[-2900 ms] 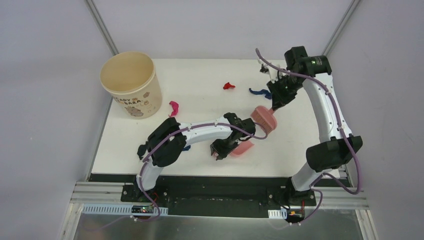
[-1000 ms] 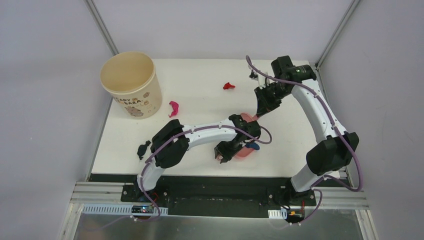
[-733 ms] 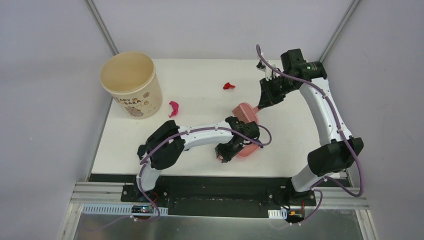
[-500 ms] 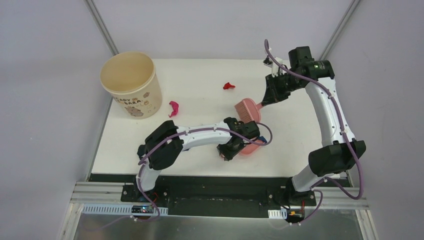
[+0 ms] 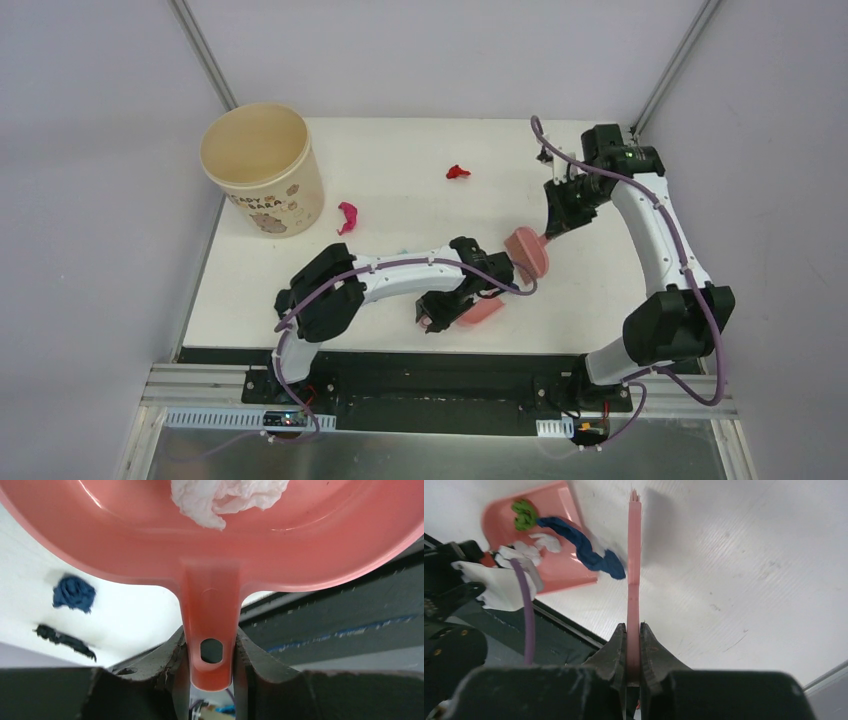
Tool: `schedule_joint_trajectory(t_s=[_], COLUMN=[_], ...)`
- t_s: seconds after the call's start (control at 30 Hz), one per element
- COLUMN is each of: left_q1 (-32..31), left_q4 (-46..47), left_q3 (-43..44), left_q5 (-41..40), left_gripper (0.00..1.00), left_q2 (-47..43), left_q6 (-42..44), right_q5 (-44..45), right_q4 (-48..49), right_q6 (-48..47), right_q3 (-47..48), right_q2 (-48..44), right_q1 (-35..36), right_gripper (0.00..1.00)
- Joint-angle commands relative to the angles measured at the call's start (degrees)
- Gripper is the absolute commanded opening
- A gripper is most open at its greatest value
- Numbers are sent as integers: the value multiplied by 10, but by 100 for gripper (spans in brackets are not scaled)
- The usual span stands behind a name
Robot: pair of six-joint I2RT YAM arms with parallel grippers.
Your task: Sweep away the paper scraps from the table
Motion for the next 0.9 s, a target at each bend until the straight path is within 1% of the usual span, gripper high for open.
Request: schedule_joint_trajectory(t_s=[0.0, 0.13, 0.2, 0.33, 0.47, 0.67, 0.87], left_q1=[-25, -26, -25, -26, -26, -25, -25], left_q4=[-95, -91, -87, -67, -59, -6, 66], left_q3=[24, 29, 42, 76, 88, 44, -5], left_q5=[10, 9, 9, 9, -18, -56, -94], left_gripper=[0, 0, 0, 0, 0, 0, 0], left_q2=[-21, -4, 16, 50, 62, 30, -14], left_q6=[10, 17, 23, 30, 26, 13, 14], right_q5=[18, 49, 47, 0, -37, -29, 3], right_q4=[20, 43, 47, 28, -10, -49, -76], right_q6=[-15, -6, 3, 16, 19, 11, -4], right_q3=[-58, -108, -120, -118, -109, -107, -97], right_q2=[-34, -45, -47, -50, -58, -92, -112], right_q1=[14, 49, 65, 89, 98, 98, 98], right_gripper=[0, 0, 0, 0, 0, 0, 0])
